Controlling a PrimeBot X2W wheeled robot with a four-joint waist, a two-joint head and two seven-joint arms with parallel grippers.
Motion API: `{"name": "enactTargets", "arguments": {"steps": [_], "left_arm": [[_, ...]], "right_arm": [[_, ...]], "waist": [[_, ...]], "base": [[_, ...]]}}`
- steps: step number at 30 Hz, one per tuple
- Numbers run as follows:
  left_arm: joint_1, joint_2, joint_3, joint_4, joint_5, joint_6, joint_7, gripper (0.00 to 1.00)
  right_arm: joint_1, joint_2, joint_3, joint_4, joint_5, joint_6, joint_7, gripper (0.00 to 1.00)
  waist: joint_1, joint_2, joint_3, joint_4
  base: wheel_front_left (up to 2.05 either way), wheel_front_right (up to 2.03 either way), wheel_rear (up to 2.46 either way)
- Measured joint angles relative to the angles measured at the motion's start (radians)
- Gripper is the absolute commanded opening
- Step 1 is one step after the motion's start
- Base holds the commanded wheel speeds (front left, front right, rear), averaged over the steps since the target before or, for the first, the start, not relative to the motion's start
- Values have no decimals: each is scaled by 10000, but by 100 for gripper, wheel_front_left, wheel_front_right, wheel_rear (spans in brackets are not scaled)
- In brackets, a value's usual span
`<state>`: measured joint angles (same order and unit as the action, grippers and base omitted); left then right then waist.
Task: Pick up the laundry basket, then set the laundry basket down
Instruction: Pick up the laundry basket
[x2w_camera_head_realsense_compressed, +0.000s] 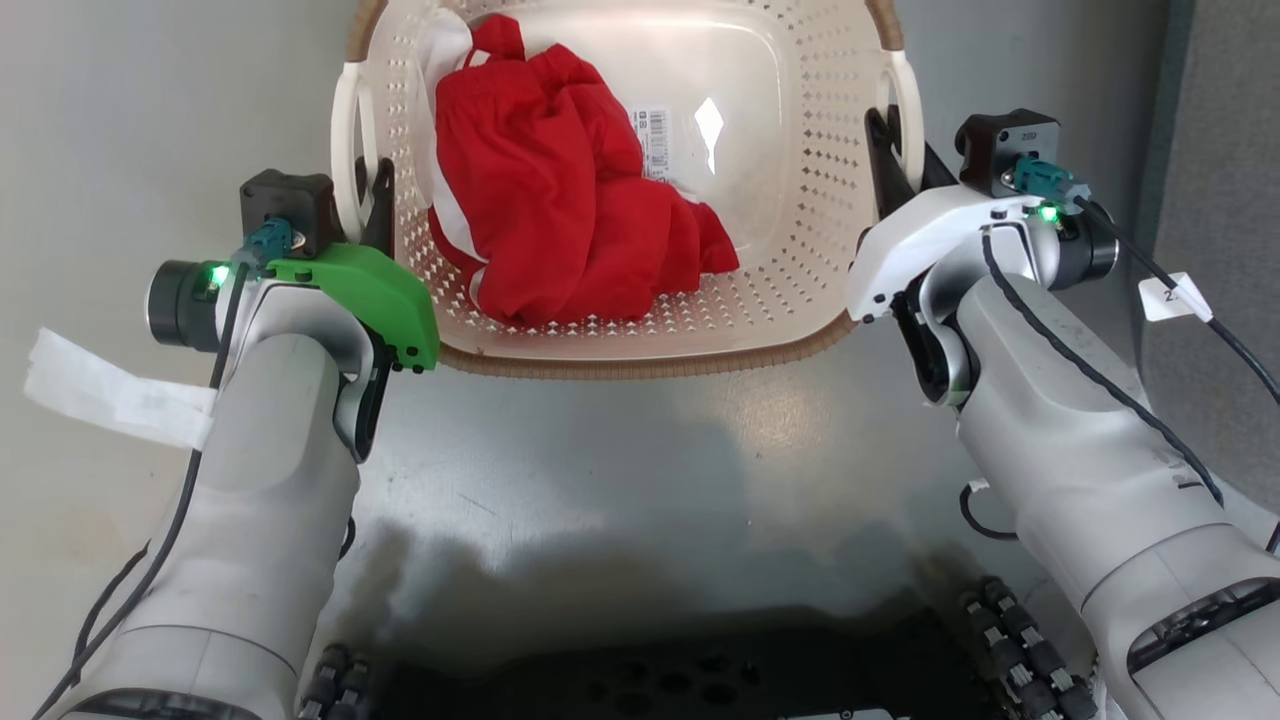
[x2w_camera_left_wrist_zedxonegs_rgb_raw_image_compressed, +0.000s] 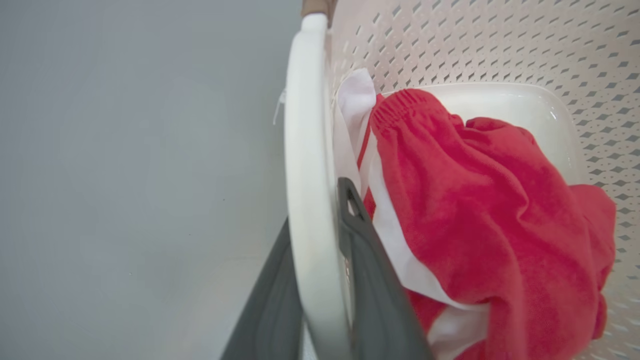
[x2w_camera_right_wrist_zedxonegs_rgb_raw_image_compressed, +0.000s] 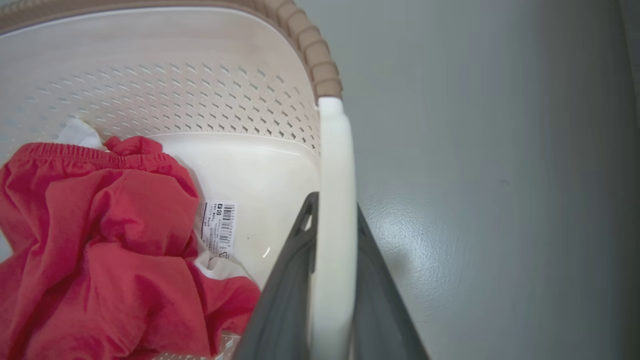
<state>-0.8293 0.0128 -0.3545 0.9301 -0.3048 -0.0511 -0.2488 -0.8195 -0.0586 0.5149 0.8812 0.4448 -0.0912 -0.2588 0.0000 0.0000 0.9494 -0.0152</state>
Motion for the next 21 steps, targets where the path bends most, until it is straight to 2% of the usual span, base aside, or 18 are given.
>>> {"name": "enactTargets", "arguments": {"steps": [14,21], "left_arm": [[569,-111,-50,665,-621,82,-29,0],[1103,-242,-142,1164,-1106,82,-29,0]], "right_arm": [[390,146,500,665,635,33,15,0],[861,247,917,1325,1197,209,150,0]], "waist": [[0,0,-1355,-65],[0,0,-2298,-92]], "base": [[0,0,0],[0,0,0]]}}
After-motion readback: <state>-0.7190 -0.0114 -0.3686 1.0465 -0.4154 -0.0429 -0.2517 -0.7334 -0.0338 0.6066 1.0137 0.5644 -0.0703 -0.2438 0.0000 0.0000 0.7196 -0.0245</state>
